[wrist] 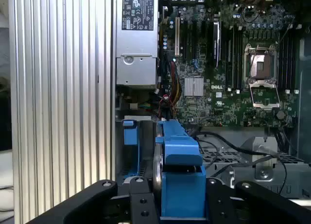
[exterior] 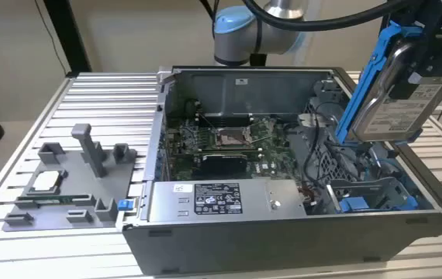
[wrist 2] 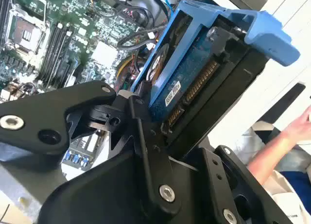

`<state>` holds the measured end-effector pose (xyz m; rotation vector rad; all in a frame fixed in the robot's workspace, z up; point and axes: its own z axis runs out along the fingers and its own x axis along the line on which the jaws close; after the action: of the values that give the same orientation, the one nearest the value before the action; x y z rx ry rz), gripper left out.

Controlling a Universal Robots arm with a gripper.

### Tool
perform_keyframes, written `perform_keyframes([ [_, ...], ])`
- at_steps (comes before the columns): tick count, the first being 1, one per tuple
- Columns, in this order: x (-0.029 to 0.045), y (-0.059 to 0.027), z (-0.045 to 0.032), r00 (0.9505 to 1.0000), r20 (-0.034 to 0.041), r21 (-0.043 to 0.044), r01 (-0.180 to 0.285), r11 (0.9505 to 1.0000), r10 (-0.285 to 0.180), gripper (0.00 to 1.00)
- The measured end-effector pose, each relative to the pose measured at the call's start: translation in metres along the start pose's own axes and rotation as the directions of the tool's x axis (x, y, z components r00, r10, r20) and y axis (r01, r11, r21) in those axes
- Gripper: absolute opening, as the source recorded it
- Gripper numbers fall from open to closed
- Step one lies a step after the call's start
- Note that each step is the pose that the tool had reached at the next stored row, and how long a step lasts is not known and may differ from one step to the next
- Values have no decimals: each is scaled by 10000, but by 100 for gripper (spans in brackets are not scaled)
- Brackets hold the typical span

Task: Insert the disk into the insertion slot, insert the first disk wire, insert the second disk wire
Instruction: 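Insert the disk into the insertion slot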

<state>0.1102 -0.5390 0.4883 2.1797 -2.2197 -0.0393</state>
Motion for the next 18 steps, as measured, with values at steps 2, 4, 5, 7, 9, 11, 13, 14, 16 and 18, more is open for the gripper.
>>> perform_keyframes([
  [2, -1, 0, 0, 10000, 0, 0, 0, 10000, 0, 0],
  [4, -1, 0, 0, 10000, 0, 0, 0, 10000, 0, 0],
  [5, -1, 0, 0, 10000, -1, 0, 0, 10000, 0, 0],
  [7, -2, 0, 0, 10000, 0, 0, 0, 10000, 0, 0],
  [9, -2, 0, 0, 10000, 0, 0, 0, 10000, 0, 0],
  [11, -3, 0, 0, 10000, 0, 0, 0, 10000, 0, 0],
  [13, -3, 0, 0, 10000, 0, 0, 0, 10000, 0, 0],
  [14, -1, 0, 1, 10000, -1, 0, 0, 10000, 0, 0],
  [16, 26, -5, 1, 10000, -2, 0, -2, 10000, 2, 0],
  [18, 69, -17, 2, 10000, 0, -1, -3, 10000, 3, 0],
])
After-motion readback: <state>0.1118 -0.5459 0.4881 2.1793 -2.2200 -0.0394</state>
